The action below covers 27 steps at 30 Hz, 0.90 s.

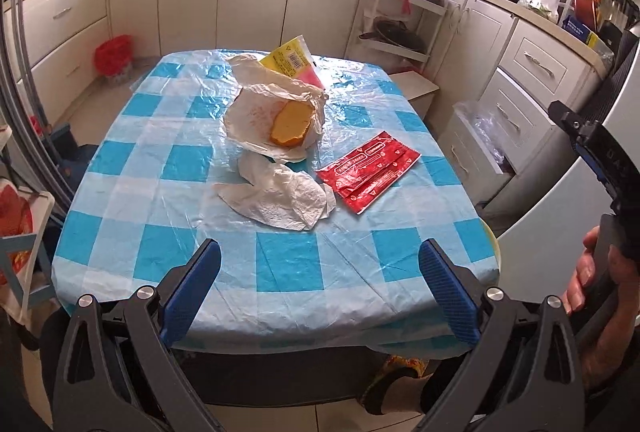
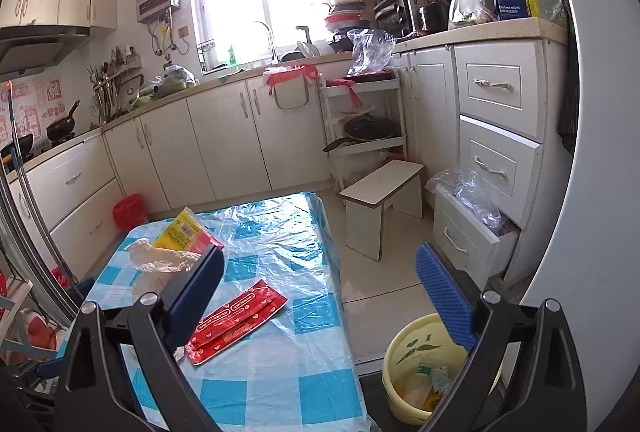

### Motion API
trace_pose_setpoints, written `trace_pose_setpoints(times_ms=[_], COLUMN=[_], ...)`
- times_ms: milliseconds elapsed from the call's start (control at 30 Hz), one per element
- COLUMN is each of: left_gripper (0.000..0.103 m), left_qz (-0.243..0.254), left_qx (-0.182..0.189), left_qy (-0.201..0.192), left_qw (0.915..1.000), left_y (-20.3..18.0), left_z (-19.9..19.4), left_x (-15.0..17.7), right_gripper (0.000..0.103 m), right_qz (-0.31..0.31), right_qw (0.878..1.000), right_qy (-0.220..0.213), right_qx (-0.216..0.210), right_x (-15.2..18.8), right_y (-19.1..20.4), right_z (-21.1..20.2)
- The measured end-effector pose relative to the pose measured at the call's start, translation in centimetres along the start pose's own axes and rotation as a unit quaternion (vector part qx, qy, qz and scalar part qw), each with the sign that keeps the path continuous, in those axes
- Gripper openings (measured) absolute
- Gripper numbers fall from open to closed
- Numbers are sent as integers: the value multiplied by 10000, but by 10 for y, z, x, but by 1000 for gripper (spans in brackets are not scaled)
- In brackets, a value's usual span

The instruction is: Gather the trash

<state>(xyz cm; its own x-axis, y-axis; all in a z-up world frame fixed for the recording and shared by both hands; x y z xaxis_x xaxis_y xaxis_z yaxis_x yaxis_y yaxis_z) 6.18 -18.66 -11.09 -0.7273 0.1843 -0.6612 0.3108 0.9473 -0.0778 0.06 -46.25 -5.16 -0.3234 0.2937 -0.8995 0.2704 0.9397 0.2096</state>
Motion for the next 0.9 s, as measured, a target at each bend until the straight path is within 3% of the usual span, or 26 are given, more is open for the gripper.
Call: trace_pose_setpoints(times_ms=[233, 500, 667, 900], left_gripper=[95, 95, 95, 95], left_qz=[118, -398, -627, -589], left_qx=[-276, -801, -932, -885], left_qy=[-127, -558, -1011, -775], left_qw=[9995, 9944, 9885, 9913], left_y=[3, 61, 80, 74], left_z=[-21, -83, -121, -101], left_x=[-4, -47, -71, -58], right_gripper=[93, 93, 93, 93], right_qz=[80, -1, -24, -168], right_qw=[9999, 9994, 9988, 9975], right_qy=[-4, -114, -96, 130], right_qx=[-93, -318, -488, -671], right_x=[-6, -18, -17, -8], right_y=[3, 23, 33, 46], right_z=[2, -4, 1, 12])
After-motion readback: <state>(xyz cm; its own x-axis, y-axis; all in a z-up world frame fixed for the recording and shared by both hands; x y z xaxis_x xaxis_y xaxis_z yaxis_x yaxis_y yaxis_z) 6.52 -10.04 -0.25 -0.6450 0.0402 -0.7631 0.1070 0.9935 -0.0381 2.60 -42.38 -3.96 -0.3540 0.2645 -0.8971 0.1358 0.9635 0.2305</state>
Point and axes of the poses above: each gripper's, at about its wrist camera, not at the fingertips, and z roughly the way its jaws point, y to its left, x to its underside, the point moved 5 cm from there along z, roughly the way its jaws point, and after that the axes turned 8 degrees about -x, right-handed, at the moved point
